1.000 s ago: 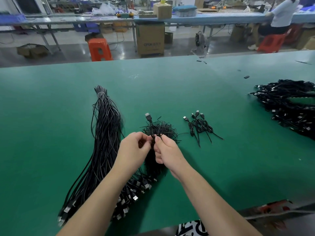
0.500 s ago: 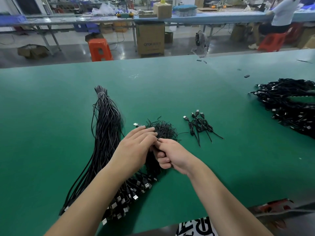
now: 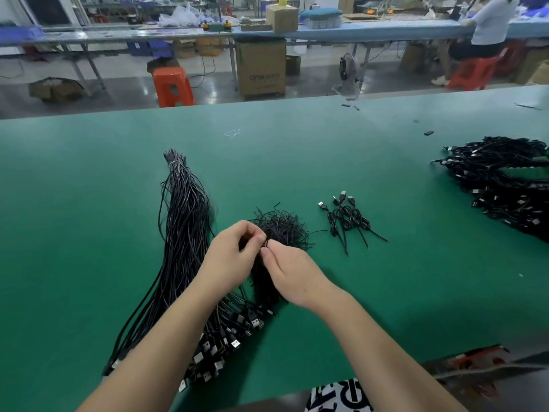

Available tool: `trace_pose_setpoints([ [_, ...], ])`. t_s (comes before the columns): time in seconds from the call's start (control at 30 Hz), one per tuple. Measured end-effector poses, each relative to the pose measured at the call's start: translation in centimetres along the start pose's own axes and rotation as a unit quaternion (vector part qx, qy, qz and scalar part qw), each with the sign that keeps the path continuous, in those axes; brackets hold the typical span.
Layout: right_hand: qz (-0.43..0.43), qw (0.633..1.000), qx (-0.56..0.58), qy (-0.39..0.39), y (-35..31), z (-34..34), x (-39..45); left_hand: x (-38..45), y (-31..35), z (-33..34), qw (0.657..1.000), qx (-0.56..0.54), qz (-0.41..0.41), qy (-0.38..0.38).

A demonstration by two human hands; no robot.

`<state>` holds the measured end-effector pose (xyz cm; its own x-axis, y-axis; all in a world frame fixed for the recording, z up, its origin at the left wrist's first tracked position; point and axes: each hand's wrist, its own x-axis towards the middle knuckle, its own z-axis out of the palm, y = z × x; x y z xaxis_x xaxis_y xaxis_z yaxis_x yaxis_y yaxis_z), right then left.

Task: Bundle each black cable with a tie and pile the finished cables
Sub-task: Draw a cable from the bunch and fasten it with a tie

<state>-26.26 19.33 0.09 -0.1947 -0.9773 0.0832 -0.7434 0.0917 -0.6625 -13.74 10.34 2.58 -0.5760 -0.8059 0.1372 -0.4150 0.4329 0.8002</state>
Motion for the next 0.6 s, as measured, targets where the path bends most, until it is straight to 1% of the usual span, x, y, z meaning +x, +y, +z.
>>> trace_pose_setpoints([
  [0.2,-0.060,0.985,-0.160,0.017,0.2,-0.1,-0.1,0.3,0.1,-0.5,0.999,0.002,-0.028,-0.034],
  [0.27,-0.074,0.976,-0.205,0.017,0.3,0.0,-0.2,0.4,0.0,-0.6,0.998,0.002,-0.045,-0.032],
  [0.33,-0.079,0.969,-0.233,0.011,0.4,0.2,-0.2,0.5,-0.1,-0.8,0.998,0.029,-0.053,-0.020],
  [0.4,-0.083,0.964,-0.253,0.003,0.5,0.4,-0.2,0.3,0.1,-0.6,0.997,0.063,-0.044,-0.012],
  [0.5,-0.082,0.958,-0.275,-0.002,0.4,0.5,0.2,0.0,0.6,-0.2,0.996,0.078,-0.029,-0.008],
  [0.6,-0.083,0.941,-0.329,-0.016,0.5,0.4,0.6,-0.2,1.1,-0.3,0.991,0.129,0.002,-0.020],
])
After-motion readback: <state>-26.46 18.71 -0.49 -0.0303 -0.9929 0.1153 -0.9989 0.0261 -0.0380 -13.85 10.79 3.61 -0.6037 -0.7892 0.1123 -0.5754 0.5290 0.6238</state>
